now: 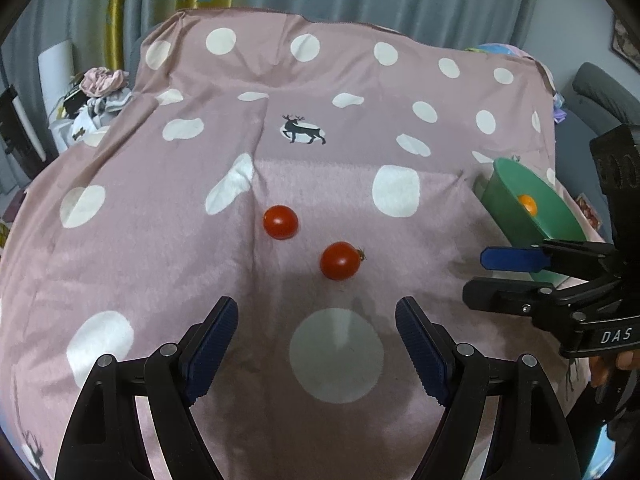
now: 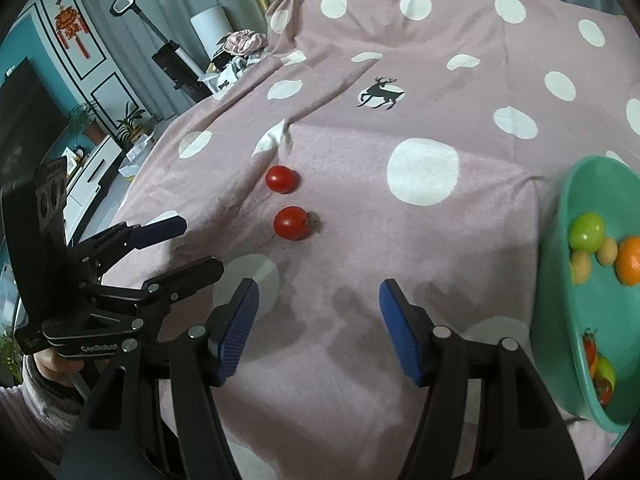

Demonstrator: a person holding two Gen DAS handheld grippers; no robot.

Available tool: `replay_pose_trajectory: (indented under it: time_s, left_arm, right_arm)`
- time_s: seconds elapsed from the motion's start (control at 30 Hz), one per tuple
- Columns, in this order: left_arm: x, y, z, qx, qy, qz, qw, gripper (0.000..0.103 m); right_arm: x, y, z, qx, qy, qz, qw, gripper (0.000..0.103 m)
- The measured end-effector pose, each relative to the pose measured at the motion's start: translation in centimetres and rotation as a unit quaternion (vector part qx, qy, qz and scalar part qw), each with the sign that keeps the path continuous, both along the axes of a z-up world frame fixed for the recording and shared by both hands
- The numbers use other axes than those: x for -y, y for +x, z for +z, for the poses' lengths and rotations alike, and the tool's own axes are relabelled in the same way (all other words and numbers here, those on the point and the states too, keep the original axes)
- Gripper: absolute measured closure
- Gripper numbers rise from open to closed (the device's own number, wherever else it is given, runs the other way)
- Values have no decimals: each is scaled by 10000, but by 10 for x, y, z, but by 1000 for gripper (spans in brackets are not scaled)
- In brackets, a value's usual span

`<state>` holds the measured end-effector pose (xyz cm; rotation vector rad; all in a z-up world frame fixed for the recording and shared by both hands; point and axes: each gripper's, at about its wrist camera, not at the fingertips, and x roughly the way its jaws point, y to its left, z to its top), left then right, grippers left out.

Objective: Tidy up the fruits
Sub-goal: 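Move both open grippers toward the last two red cherry tomatoes on the sheet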

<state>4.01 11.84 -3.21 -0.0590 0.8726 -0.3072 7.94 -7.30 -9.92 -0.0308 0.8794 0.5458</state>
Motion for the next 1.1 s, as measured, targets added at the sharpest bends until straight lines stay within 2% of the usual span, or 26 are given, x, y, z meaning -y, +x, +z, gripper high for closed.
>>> replay_pose_trajectory:
  time_s: [0.3,0.43,0.57,0.67,0.9,1.1]
  left_arm:
    - [-15,5,0,-28,24,14,10000,22]
    - [-26,9,9,105,90,18,9999,22]
    - [-42,10,14,347,106,218,9991,22]
    - [-52,11,10,307,34,332,9990,22]
    - [-46,17,12,415,148,62,9990,22]
    - [-41,28,6,316,243,21,9992,22]
  right_arm:
    - [-12,6,1,15,-129,57,9999,40]
    - [-17,10,0,0,-214,51,9998,40]
    - [-24,10,-2,58,-267,82,9996,40]
    - [-27,9,-4,76,-272,115,9995,40]
    - [-39,17,-9,74,-582,287,9979,41]
    - [-51,31,-14,40,-762,473,9960,45]
